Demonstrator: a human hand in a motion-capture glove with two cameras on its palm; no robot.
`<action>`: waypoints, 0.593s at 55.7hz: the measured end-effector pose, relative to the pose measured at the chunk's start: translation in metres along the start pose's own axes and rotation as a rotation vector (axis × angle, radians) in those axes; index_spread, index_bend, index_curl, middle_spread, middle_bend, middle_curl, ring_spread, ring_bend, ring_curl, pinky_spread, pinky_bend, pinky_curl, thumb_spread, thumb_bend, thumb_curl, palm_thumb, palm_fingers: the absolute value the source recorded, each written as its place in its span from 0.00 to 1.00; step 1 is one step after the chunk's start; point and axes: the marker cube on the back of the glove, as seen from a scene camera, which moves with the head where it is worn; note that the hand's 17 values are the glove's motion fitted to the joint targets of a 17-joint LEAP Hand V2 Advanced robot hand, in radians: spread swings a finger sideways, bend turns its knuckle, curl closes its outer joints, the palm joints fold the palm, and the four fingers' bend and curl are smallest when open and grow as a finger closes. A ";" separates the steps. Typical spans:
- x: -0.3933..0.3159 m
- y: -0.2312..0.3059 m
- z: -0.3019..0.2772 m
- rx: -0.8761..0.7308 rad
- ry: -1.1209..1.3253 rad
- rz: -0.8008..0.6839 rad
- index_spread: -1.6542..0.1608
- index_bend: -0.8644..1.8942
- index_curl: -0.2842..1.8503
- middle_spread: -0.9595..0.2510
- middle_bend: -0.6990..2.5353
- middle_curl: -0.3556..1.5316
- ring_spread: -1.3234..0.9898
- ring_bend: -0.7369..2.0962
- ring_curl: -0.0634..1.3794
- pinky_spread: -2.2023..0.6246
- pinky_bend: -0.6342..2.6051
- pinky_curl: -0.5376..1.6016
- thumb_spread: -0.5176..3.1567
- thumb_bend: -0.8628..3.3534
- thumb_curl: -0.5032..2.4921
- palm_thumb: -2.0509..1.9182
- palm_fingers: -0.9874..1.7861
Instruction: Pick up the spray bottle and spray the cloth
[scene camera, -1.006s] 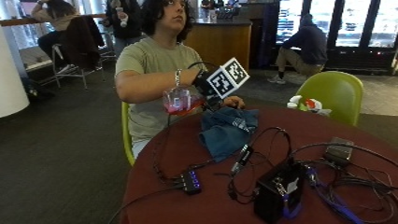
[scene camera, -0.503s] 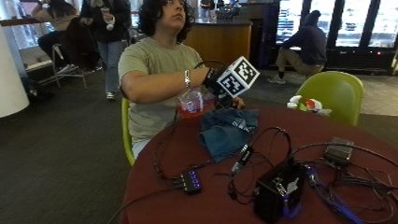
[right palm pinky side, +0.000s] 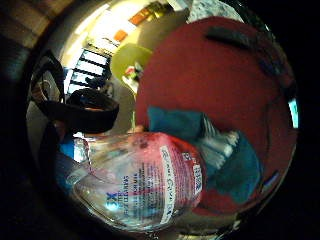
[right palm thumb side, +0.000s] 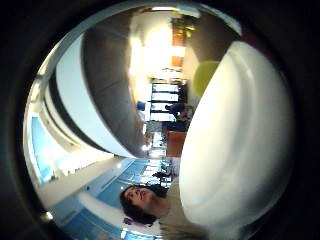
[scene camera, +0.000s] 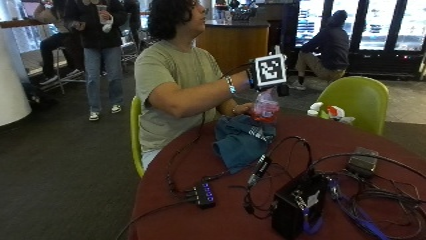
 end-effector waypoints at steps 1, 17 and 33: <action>0.005 -0.004 0.002 0.016 -0.008 -0.023 0.76 0.40 0.40 0.63 0.38 0.47 0.48 0.46 0.39 0.69 0.32 0.45 0.22 0.20 0.42 0.78 0.83; 0.094 -0.080 0.046 0.286 -0.077 -0.072 0.76 0.39 0.40 0.64 0.38 0.47 0.48 0.45 0.38 0.69 0.31 0.45 0.23 0.20 0.42 0.78 0.81; 0.104 -0.124 0.069 0.367 -0.082 -0.141 0.76 0.38 0.40 0.64 0.39 0.48 0.48 0.46 0.39 0.68 0.31 0.45 0.23 0.20 0.42 0.78 0.83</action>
